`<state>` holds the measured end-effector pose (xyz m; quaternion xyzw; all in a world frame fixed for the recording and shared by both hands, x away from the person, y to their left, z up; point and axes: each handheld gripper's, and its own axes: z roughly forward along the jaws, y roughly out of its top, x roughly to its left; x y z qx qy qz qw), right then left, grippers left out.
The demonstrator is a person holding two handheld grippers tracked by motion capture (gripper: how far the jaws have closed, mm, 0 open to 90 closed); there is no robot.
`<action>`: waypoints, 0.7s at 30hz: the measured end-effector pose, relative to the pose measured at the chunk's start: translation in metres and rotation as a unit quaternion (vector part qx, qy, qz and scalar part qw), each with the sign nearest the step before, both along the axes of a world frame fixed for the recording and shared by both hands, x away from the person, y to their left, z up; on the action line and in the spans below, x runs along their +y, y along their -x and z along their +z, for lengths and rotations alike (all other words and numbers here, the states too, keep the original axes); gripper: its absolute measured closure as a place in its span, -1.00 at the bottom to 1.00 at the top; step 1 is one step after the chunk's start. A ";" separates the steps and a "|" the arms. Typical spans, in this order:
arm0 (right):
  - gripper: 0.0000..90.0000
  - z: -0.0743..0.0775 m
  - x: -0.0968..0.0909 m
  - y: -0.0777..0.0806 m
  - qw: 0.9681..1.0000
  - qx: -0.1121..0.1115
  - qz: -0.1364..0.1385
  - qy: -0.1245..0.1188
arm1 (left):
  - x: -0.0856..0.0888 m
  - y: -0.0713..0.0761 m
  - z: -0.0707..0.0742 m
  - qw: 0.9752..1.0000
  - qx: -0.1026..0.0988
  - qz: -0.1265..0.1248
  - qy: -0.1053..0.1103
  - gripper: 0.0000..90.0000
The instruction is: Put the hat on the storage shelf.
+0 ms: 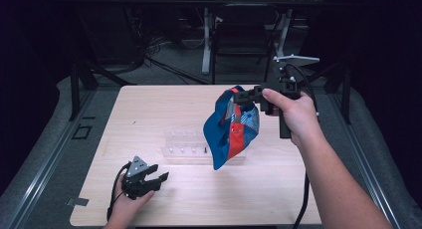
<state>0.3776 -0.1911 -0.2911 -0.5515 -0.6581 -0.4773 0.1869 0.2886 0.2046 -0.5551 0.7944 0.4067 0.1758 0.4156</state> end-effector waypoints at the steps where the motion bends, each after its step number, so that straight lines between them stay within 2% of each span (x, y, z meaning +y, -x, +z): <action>1: 0.74 0.000 0.001 -0.001 1.000 0.001 -0.001 0.001 | -0.002 0.000 0.001 1.000 -0.001 0.000 0.001 0.05; 5: 0.74 -0.002 0.004 -0.004 1.000 0.003 -0.003 0.001 | -0.008 0.002 0.010 1.000 -0.014 -0.002 0.006 0.01; 9: 0.74 -0.003 0.006 -0.006 1.000 0.003 -0.005 -0.002 | -0.018 0.002 0.022 1.000 -0.026 -0.014 0.009 0.00; 13: 0.74 -0.004 0.008 -0.009 1.000 0.003 -0.006 0.003 | -0.032 0.000 0.031 0.999 -0.036 -0.028 0.012 0.00; 21: 0.74 -0.006 0.011 -0.015 1.000 0.003 -0.012 -0.004 | -0.061 -0.002 0.047 0.997 -0.054 -0.052 0.019 -0.01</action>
